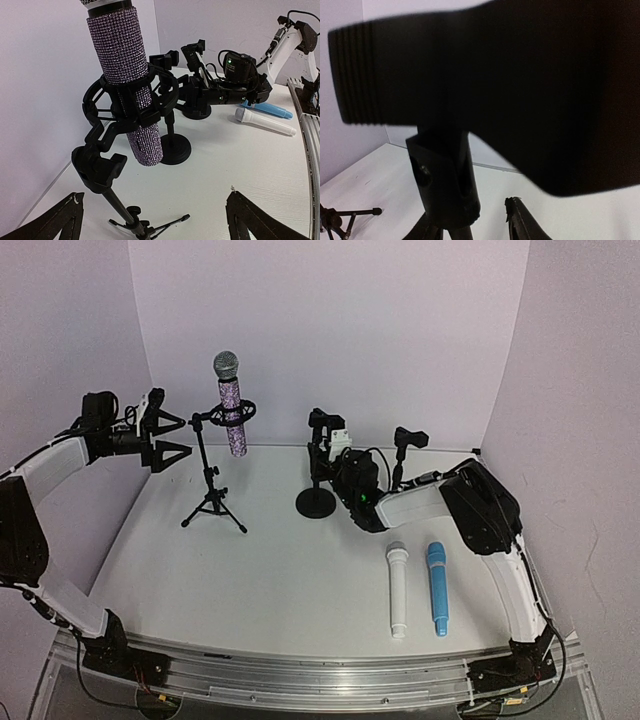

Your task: Attach the microphones to the stand

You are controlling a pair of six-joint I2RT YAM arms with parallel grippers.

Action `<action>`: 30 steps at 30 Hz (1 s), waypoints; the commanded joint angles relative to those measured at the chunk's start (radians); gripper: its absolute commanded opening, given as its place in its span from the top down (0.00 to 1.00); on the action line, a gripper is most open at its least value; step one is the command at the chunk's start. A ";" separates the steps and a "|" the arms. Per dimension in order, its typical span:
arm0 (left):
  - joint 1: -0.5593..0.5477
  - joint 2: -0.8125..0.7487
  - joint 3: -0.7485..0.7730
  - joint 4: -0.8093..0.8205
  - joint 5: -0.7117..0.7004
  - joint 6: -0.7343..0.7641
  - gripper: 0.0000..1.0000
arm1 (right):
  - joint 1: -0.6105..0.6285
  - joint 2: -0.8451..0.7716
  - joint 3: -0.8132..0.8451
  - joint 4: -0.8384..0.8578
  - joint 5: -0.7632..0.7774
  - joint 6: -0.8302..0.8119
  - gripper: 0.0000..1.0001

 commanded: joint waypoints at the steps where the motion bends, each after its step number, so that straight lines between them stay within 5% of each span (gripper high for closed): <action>1: 0.002 -0.026 -0.004 0.043 0.017 -0.027 0.01 | -0.006 0.030 0.044 0.070 0.013 -0.007 0.70; 5: 0.002 -0.025 -0.002 0.053 0.021 -0.036 0.01 | -0.005 0.012 0.021 0.071 -0.004 -0.013 0.91; 9: 0.002 -0.026 0.002 0.054 0.034 -0.041 0.01 | -0.004 -0.046 -0.030 0.070 -0.048 -0.016 0.99; 17: 0.000 -0.054 -0.012 0.083 0.050 -0.075 0.02 | 0.083 -0.239 -0.189 0.033 -0.095 -0.063 1.00; 30: -0.051 -0.123 -0.073 0.147 0.038 -0.139 0.03 | 0.385 -0.425 -0.463 0.037 0.175 -0.015 1.00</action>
